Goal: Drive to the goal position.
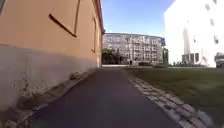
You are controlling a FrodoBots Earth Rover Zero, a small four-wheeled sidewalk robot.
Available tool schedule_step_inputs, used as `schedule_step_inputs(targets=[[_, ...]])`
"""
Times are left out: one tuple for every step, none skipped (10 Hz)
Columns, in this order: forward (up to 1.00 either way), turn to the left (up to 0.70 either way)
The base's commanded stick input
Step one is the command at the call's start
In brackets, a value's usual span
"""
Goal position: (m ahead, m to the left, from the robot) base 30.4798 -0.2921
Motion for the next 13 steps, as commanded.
schedule_step_inputs(targets=[[0.70,-0.12],[0.70,-0.13],[0.70,0.00],[0.70,0.00],[0.70,-0.04],[0.70,-0.14],[0.70,-0.14],[0.70,-0.07],[0.70,0.00],[0.70,-0.08],[0.70,-0.11],[0.70,-0.04],[0.70,0.00]])
